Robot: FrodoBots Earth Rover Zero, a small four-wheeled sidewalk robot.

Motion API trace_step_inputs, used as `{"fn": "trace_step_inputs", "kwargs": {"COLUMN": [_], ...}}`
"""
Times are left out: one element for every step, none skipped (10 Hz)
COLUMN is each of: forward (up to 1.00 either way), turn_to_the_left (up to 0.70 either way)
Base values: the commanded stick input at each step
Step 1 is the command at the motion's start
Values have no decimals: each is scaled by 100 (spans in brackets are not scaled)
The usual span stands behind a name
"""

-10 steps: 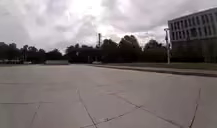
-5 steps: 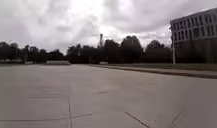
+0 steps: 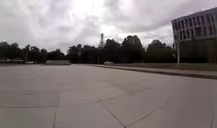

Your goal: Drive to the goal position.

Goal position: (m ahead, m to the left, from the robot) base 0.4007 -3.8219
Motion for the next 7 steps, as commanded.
{"fn": "trace_step_inputs", "kwargs": {"forward": [100, 100, 100, 100, 100, 100, 100], "turn_to_the_left": [40, 40, 40, 15, 0, 0, 0]}}
